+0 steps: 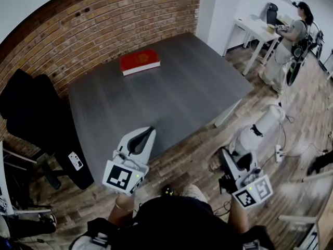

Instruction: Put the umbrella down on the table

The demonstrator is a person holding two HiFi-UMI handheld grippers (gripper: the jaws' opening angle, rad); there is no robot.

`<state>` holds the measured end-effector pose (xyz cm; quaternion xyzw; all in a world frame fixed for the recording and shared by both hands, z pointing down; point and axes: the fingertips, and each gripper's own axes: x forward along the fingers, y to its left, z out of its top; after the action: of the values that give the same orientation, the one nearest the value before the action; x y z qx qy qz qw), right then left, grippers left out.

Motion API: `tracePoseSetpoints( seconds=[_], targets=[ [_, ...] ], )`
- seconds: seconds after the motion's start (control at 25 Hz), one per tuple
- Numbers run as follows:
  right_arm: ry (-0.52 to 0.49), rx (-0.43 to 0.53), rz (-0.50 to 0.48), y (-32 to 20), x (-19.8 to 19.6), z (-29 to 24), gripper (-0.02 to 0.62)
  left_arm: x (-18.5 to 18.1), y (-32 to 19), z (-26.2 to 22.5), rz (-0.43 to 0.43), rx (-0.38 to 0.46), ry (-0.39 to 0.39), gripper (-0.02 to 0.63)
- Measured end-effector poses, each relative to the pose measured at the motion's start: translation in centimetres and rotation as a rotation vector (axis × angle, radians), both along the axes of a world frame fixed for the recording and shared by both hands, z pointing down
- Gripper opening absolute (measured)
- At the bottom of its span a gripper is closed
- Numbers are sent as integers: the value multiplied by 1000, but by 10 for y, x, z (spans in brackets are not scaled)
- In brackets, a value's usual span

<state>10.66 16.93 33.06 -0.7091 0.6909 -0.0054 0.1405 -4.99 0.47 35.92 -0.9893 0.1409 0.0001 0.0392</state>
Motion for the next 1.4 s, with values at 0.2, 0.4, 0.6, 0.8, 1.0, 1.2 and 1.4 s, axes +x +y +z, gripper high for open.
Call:
tracePoseSetpoints(
  seconds=[0.2, 0.4, 0.6, 0.8, 1.0, 1.2, 1.4],
  targets=[
    [-6, -8, -23, -13, 10, -1, 290, 2, -5, -2, -22, 2, 1, 3],
    [-3, -15, -87, -54, 25, -8, 290, 11, -31, -3, -83, -10, -6, 3],
    [-10, -19, -170, -100, 47, -12, 290, 19, -64, -7, -174, -21, 3, 3],
    [-8, -17, -238, -141, 74, -10, 290, 32, -87, -6, -251, -21, -2, 3],
    [-20, -16, -316, -180, 95, -5, 290, 45, -110, -5, -325, -22, -9, 3],
    [-33, -23, -388, -217, 112, -5, 290, 55, -132, -7, -396, -28, -18, 3],
    [-38, -39, -449, -247, 129, -4, 290, 71, -148, -8, -448, -29, -26, 3]
  ],
)
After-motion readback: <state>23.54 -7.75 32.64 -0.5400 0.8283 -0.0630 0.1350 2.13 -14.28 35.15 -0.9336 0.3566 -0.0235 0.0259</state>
